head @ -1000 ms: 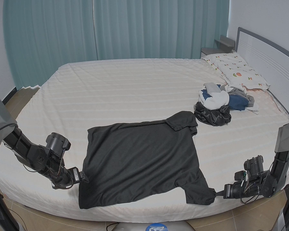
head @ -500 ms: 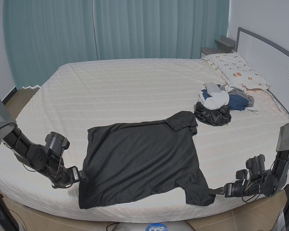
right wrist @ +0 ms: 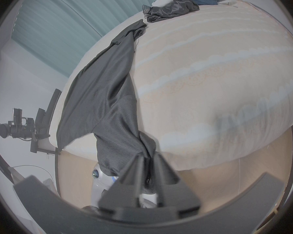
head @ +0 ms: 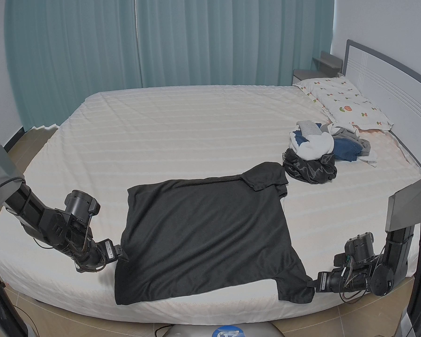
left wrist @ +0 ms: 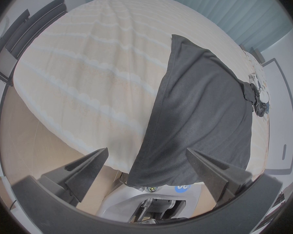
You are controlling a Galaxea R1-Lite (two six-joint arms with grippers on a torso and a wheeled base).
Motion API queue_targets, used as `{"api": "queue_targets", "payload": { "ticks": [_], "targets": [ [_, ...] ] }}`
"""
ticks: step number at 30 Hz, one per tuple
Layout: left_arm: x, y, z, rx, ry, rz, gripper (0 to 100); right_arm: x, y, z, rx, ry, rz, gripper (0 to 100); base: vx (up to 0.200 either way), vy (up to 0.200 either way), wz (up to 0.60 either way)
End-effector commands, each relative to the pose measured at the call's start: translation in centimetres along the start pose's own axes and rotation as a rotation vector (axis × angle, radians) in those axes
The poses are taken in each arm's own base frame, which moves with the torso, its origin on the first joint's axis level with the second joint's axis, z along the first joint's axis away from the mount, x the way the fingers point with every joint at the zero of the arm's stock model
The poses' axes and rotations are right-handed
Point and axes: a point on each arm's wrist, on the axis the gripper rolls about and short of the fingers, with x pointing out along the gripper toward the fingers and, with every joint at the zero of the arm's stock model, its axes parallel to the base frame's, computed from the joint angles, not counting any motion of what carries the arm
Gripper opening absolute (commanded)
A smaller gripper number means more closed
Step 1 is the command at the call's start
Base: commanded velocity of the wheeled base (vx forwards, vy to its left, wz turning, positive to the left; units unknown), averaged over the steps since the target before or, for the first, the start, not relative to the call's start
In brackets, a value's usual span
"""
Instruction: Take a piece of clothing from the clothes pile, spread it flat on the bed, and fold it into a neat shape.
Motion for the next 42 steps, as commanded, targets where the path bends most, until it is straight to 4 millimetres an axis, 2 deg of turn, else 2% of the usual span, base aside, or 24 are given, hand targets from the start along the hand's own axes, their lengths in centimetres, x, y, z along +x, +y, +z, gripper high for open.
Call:
{"api": "queue_targets", "payload": {
  "ticks": [1, 6, 11, 12, 23, 27, 31, 32, 37, 42],
  "targets": [
    [0.4, -0.1, 0.4, -0.036, -0.022, -0.013, 100, -1.4, -1.1, -0.3, -0.040, 0.011, -0.047, 0, 0.000, 0.000, 0.00],
    [1.0, -0.3, 0.6, -0.071, -0.045, -0.032, 100, -2.7, -1.5, 0.3, -0.043, 0.004, -0.068, 0, 0.000, 0.000, 0.00],
    [1.7, -0.5, 1.0, -0.110, -0.066, -0.047, 100, -2.5, -1.4, -0.2, -0.072, 0.057, -0.076, 0, 0.000, 0.000, 0.00],
    [1.7, -0.5, 1.0, -0.111, -0.067, -0.048, 100, -2.5, -1.4, -0.2, -0.072, 0.057, -0.076, 100, 0.000, 0.000, 0.00],
    [1.7, -1.1, 1.5, -0.182, -0.096, -0.129, 100, -3.4, -0.5, 2.1, -0.032, -0.106, -0.026, 100, 0.000, 0.000, 0.00],
    [1.8, -1.2, 1.7, -0.194, -0.109, -0.142, 100, -3.4, -0.4, 2.3, -0.018, -0.117, -0.020, 100, -0.200, 0.000, 0.00],
    [2.7, -1.5, 2.0, -0.193, -0.121, -0.171, 100, -3.4, -0.4, 2.3, -0.019, -0.118, -0.017, 100, -0.200, 0.000, 0.00],
    [3.5, -1.7, 2.5, -0.193, -0.137, -0.189, 100, -3.4, -0.4, 2.5, -0.021, -0.123, -0.013, 100, -0.200, 0.000, 0.00],
    [5.3, -2.3, 3.4, -0.184, -0.206, -0.243, 100, -3.2, -0.2, 2.4, -0.026, -0.126, -0.003, 100, 0.000, 0.000, 0.00],
    [5.8, -2.6, 4.3, -0.212, -0.270, -0.290, 100, -3.0, -0.1, 2.5, -0.028, -0.129, 0.003, 100, 0.000, 0.000, 0.00]
  ]
}}
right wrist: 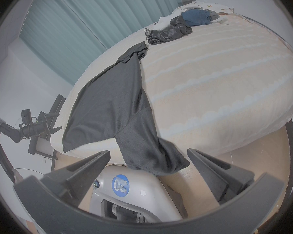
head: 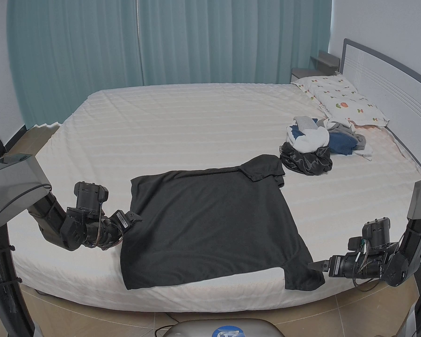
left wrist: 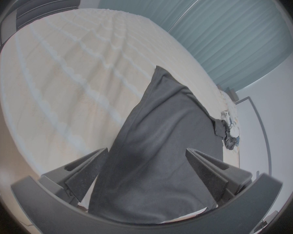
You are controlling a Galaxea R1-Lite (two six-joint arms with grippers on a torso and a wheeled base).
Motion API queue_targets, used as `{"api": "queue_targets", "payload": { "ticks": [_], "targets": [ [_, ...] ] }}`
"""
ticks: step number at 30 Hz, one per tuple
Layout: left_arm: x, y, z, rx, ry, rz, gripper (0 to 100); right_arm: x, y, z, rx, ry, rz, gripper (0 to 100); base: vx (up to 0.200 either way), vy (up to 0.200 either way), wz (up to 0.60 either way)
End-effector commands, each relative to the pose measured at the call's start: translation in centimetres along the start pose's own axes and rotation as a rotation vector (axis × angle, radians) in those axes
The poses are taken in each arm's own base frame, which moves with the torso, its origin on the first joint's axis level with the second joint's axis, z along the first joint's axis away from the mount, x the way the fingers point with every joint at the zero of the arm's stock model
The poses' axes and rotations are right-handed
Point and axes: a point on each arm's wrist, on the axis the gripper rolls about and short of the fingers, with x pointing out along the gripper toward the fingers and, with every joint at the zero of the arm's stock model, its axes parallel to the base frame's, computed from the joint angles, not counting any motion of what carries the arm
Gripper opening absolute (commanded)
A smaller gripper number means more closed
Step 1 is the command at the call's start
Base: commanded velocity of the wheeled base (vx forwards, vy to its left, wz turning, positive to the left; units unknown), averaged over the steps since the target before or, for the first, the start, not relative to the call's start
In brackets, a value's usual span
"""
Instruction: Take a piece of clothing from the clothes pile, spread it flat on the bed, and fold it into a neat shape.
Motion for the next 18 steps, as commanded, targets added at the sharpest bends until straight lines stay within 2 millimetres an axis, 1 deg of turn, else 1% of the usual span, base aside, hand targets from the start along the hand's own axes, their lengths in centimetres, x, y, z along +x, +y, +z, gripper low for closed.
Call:
{"api": "queue_targets", "payload": {
  "ticks": [1, 8, 12, 15, 18],
  "targets": [
    [1.6, 0.8, -0.1, -0.035, -0.005, 0.012, 100, 0.2, 0.1, 0.0, 0.004, 0.000, 0.007, 100, 0.000, 0.000, 0.00],
    [1.3, 0.9, 0.2, -0.062, -0.018, 0.013, 100, 0.4, 0.3, 0.6, 0.037, -0.033, 0.020, 100, 0.000, 0.000, 0.00],
    [1.6, 0.9, 0.2, -0.063, -0.020, 0.008, 100, 0.4, 0.5, 1.2, 0.076, -0.088, 0.039, 100, 0.200, 0.000, 0.00],
    [1.7, 0.7, 0.5, -0.065, -0.041, -0.015, 100, 0.6, 0.6, 1.2, 0.079, -0.092, 0.043, 100, 0.200, 0.000, 0.00],
    [2.1, 0.8, 0.4, -0.062, -0.046, -0.019, 100, 0.6, 0.6, 1.1, 0.079, -0.090, 0.046, 100, 0.200, 0.000, 0.00]
  ]
}}
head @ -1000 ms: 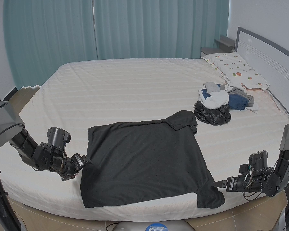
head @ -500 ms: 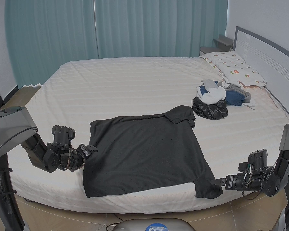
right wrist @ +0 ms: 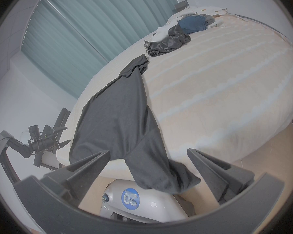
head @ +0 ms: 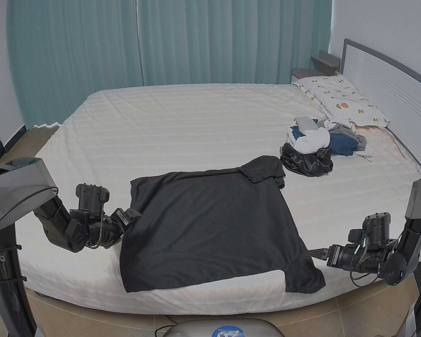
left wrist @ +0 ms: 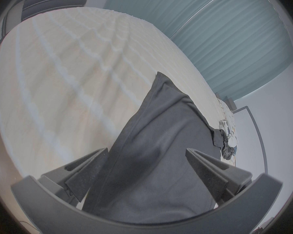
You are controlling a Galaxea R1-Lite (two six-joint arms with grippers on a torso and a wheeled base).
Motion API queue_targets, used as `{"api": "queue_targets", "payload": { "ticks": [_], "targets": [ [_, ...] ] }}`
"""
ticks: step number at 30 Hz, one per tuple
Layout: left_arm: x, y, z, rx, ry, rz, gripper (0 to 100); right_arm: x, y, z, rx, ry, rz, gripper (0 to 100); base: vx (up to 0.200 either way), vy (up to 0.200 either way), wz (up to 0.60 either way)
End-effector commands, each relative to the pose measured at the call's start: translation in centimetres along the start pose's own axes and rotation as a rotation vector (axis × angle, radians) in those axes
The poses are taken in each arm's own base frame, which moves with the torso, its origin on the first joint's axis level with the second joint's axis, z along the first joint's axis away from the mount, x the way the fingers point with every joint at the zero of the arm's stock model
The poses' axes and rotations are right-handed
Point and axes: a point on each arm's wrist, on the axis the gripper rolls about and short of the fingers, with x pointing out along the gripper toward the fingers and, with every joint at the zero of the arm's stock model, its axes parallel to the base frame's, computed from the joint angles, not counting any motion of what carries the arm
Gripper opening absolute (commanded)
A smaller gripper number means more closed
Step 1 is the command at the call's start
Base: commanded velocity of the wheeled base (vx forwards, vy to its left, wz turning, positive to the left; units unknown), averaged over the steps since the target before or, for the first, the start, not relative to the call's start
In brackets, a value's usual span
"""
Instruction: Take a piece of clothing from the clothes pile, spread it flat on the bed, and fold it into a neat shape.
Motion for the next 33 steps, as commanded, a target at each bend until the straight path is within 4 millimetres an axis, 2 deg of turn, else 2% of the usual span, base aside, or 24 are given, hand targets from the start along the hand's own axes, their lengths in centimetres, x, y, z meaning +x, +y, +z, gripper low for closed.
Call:
{"api": "queue_targets", "payload": {
  "ticks": [1, 5, 12, 21, 28, 33],
  "targets": [
    [0.5, 0.3, -0.2, -0.001, 0.005, 0.007, 100, 0.2, 0.0, -0.2, 0.002, 0.009, -0.001, 100, 0.200, 0.000, 0.00],
    [0.4, 0.3, -0.2, 0.000, 0.003, 0.007, 100, 0.1, 0.0, -0.2, 0.002, 0.009, -0.001, 100, 0.200, 0.000, 0.00],
    [0.1, 0.4, -0.3, 0.008, 0.005, 0.007, 100, 0.2, -0.1, -0.2, 0.002, 0.011, -0.002, 100, 0.000, 0.000, 0.00],
    [1.0, 1.3, -1.1, 0.222, 0.050, 0.029, 100, 0.0, 0.2, -0.5, -0.004, 0.021, 0.006, 100, 0.000, 0.000, 0.00],
    [1.8, 2.5, -2.1, 0.297, 0.096, 0.059, 100, -0.1, 0.4, -0.5, -0.010, 0.020, 0.011, 100, 0.000, 0.000, 0.00],
    [1.8, 2.5, -2.1, 0.293, 0.096, 0.054, 100, 0.1, 0.4, -0.7, -0.009, 0.026, 0.010, 100, 0.000, 0.000, 0.00]
  ]
}}
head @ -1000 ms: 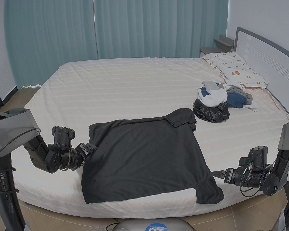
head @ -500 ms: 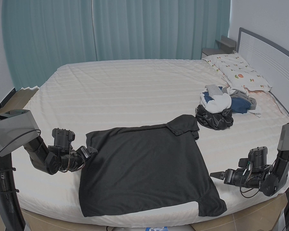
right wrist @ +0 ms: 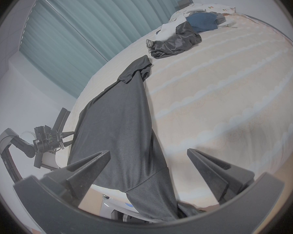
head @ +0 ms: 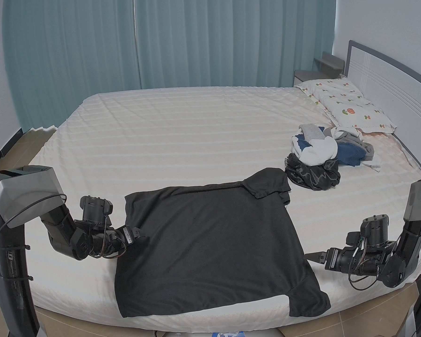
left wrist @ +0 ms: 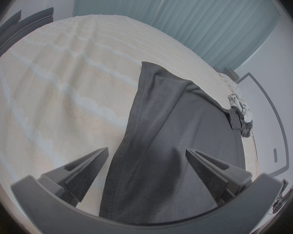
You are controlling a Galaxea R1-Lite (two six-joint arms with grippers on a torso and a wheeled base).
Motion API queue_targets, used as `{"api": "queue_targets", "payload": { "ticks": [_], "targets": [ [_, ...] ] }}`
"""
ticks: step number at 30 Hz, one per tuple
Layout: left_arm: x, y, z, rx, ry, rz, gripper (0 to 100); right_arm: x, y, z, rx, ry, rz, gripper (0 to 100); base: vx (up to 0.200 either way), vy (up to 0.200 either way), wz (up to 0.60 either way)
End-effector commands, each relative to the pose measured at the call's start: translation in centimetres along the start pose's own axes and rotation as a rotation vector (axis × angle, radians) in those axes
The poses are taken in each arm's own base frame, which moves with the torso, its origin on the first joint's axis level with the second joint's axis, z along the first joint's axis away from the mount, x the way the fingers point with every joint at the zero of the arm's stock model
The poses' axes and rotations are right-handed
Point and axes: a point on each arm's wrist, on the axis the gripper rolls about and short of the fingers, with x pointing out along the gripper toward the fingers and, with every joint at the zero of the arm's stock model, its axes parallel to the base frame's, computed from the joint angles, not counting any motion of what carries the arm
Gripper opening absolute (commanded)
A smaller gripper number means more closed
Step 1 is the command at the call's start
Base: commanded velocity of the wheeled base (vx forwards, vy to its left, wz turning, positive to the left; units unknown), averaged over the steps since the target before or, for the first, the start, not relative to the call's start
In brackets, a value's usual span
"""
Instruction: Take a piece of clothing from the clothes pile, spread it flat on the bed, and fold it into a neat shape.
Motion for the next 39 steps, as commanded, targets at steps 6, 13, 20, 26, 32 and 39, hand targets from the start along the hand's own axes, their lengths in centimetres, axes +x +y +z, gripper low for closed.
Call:
{"api": "queue_targets", "payload": {
  "ticks": [6, 13, 20, 26, 32, 39],
  "targets": [
    [0.3, 0.6, -0.1, -0.004, 0.004, 0.027, 0, 0.2, -0.1, 0.0, 0.001, 0.001, 0.000, 100, 0.000, 0.000, 0.00],
    [-1.3, 1.5, 1.8, -0.039, -0.057, 0.038, 0, 0.2, -0.2, 0.2, 0.006, -0.004, -0.001, 100, 0.000, 0.000, 0.00],
    [-3.4, 3.0, 3.5, -0.065, -0.113, 0.069, 0, 0.2, -0.2, 0.2, 0.007, -0.003, 0.001, 100, 0.000, 0.000, 0.00],
    [-3.8, 4.3, 3.6, -0.029, -0.087, 0.134, 0, 0.5, -0.3, 0.1, 0.027, 0.002, -0.002, 100, 0.000, 0.000, 0.00],
    [-4.3, 5.1, 3.9, 0.007, -0.114, 0.240, 0, 1.3, -0.3, 0.5, 0.065, -0.023, 0.011, 100, 0.000, 0.000, 0.00],
    [-5.0, 5.5, 4.4, 0.027, -0.129, 0.279, 0, 2.4, 0.1, 1.2, 0.110, -0.054, 0.040, 100, 0.000, 0.000, 0.00]
  ]
}}
